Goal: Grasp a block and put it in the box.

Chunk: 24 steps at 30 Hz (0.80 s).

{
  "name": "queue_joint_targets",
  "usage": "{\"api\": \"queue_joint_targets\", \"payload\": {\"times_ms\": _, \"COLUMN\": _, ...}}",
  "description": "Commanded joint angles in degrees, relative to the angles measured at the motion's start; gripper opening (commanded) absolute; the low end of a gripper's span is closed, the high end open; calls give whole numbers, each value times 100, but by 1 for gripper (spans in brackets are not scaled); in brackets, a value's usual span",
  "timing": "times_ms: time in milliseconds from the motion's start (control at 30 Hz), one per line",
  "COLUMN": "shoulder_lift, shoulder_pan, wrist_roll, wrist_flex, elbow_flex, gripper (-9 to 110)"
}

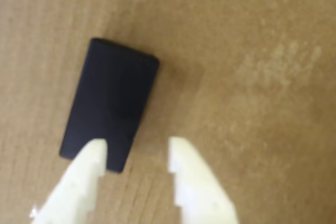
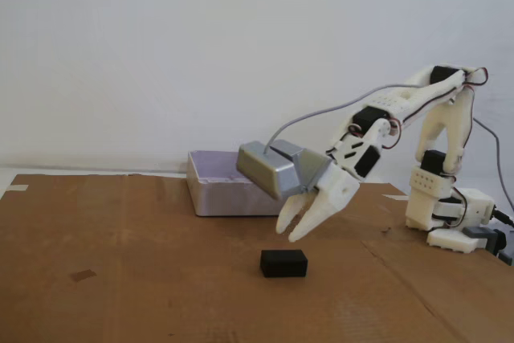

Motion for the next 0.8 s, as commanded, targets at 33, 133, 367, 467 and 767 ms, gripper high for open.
{"api": "queue_joint_targets", "payload": {"times_ms": 33, "shoulder_lift": 105, "shoulder_pan": 35, "wrist_roll": -44, "wrist_flex": -352, "elbow_flex": -686, "gripper": 21}}
{"api": "queue_joint_targets", "payload": {"times_ms": 133, "shoulder_lift": 88, "shoulder_pan": 18, "wrist_roll": -44, "wrist_flex": -360, "elbow_flex": -686, "gripper": 27}}
{"api": "queue_joint_targets", "payload": {"times_ms": 367, "shoulder_lift": 88, "shoulder_pan": -18, "wrist_roll": -44, "wrist_flex": -360, "elbow_flex": -686, "gripper": 31}}
{"api": "queue_joint_targets", "payload": {"times_ms": 467, "shoulder_lift": 88, "shoulder_pan": -114, "wrist_roll": -35, "wrist_flex": -360, "elbow_flex": -686, "gripper": 31}}
{"api": "queue_joint_targets", "payload": {"times_ms": 767, "shoulder_lift": -114, "shoulder_pan": -378, "wrist_roll": 26, "wrist_flex": -360, "elbow_flex": -861, "gripper": 31}}
